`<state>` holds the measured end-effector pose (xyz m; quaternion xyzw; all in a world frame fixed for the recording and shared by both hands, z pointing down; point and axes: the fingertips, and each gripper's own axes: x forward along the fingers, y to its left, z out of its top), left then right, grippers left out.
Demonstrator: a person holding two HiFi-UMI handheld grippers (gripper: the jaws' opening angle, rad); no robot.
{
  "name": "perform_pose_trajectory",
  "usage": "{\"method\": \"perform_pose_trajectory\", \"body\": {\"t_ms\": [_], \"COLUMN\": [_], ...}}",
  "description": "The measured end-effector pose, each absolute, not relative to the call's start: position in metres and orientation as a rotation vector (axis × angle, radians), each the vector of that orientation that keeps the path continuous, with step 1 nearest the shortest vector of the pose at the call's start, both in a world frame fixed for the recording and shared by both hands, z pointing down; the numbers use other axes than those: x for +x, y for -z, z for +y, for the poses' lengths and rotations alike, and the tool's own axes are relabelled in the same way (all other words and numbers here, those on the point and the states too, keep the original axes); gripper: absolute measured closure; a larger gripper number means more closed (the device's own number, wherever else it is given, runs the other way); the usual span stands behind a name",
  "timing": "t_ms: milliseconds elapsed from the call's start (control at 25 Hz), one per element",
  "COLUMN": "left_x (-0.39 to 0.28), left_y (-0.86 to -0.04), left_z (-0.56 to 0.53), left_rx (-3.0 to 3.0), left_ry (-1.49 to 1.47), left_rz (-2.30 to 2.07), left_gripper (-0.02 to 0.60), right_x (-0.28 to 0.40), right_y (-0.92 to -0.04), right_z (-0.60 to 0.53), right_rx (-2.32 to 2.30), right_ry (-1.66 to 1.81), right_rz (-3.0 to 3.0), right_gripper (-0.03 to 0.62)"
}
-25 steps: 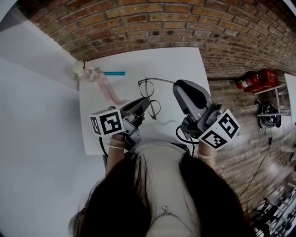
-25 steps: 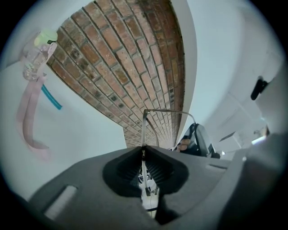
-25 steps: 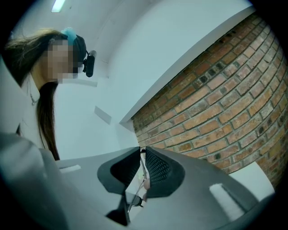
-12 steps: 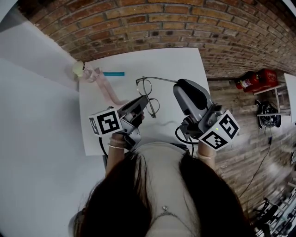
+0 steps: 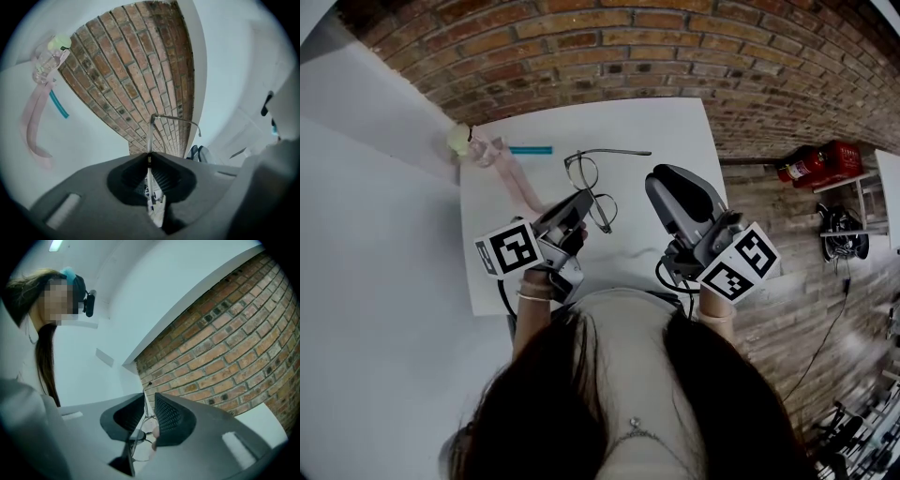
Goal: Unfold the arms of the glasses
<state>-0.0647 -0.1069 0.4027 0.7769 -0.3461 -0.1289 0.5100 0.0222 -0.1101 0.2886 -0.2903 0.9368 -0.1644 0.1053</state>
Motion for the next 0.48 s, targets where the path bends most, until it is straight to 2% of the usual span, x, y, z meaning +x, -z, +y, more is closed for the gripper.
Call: {"method": "perform_pose_trajectory", "body": {"t_ms": [480], "left_x": [-0.063], "left_y": [-0.396], "left_z": [-0.107], "left_rx": [1.926], "left_ry": [0.280], "left_rz": [-0.905], "left_gripper": [0.560], "right_x": [-0.005], "right_y": [-0.312], "right_z": [-0.105], "right_rx": [-0.818], "right_ry": [0.546], "right_rz": [2.849], "right_gripper": [0.536]}}
